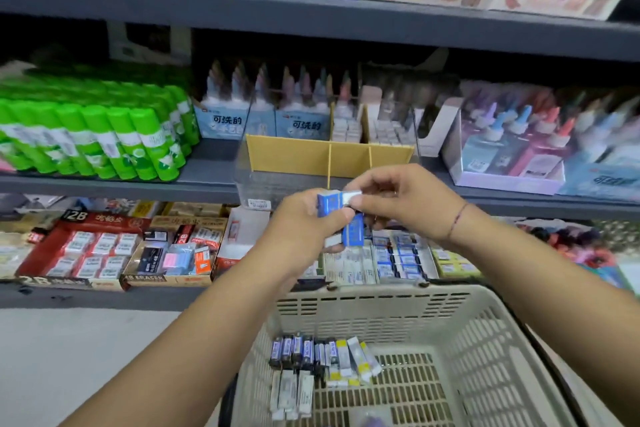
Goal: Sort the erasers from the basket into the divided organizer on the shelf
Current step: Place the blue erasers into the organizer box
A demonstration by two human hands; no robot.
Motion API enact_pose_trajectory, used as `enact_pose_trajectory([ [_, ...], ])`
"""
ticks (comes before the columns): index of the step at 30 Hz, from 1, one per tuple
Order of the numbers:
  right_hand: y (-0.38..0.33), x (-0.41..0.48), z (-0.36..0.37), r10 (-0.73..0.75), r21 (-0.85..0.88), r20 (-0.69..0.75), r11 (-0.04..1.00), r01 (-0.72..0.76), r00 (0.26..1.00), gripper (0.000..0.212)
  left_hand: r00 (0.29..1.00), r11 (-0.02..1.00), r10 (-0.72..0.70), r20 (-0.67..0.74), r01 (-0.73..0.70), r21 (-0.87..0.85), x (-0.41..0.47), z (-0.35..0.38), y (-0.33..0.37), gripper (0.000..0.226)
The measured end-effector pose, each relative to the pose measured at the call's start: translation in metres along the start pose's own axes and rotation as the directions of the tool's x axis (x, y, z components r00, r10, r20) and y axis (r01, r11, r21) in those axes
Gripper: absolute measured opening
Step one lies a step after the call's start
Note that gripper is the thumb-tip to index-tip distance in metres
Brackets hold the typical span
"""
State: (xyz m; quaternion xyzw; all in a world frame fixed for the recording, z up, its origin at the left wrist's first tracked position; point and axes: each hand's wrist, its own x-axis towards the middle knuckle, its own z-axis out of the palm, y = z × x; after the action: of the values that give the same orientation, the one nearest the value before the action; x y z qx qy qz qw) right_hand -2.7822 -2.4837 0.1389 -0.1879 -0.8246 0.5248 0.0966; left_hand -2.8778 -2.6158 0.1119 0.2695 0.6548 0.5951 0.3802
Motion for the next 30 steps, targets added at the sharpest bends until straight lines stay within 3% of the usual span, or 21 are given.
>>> enact_pose_trajectory([
  [4, -0.024, 0.037, -0.026, -0.050, -0.018, 0.000, 0.999, 0.050, 0.999, 0.001, 0.996, 0.992, 0.016, -0.089, -0.027, -0.121, 0.008, -0.010, 0.014, 0.011],
  [7, -0.031, 0.075, -0.053, -0.049, 0.051, -0.197, 0.997, 0.061, 0.979, 0.002, 0.985, 0.982, 0.016, -0.171, -0.047, -0.183, 0.013, -0.024, 0.019, 0.023],
  [10, -0.024, 0.112, -0.065, 0.002, -0.005, -0.365, 1.000, -0.004, 0.931, 0.016, 0.977, 0.988, 0.014, -0.215, -0.046, -0.148, 0.018, -0.034, 0.016, 0.027],
  [13, -0.016, 0.134, -0.060, 0.039, -0.113, -0.313, 0.991, -0.078, 0.949, 0.010, 0.971, 0.992, -0.029, -0.236, -0.001, -0.127, 0.023, -0.035, 0.013, 0.028],
  [16, -0.016, 0.142, -0.054, 0.058, -0.093, -0.277, 0.992, -0.087, 0.959, 0.018, 0.966, 0.986, -0.066, -0.249, 0.025, -0.164, 0.024, -0.034, 0.014, 0.023],
  [24, -0.018, 0.136, -0.053, -0.056, -0.381, -0.195, 0.924, -0.023, 0.979, 0.016, 0.963, 0.982, -0.080, -0.258, 0.032, -0.185, 0.025, -0.033, 0.015, 0.012],
  [27, -0.004, 0.139, -0.044, -0.111, -0.545, -0.205, 0.838, -0.019, 0.972, 0.013, 0.966, 0.983, -0.063, -0.252, 0.016, -0.183, 0.023, -0.031, 0.016, 0.006],
  [30, 0.001, 0.136, -0.040, -0.148, -0.572, -0.209, 0.820, 0.002, 0.967, 0.015, 0.968, 0.989, -0.035, -0.250, -0.002, -0.146, 0.021, -0.031, 0.017, 0.011],
])
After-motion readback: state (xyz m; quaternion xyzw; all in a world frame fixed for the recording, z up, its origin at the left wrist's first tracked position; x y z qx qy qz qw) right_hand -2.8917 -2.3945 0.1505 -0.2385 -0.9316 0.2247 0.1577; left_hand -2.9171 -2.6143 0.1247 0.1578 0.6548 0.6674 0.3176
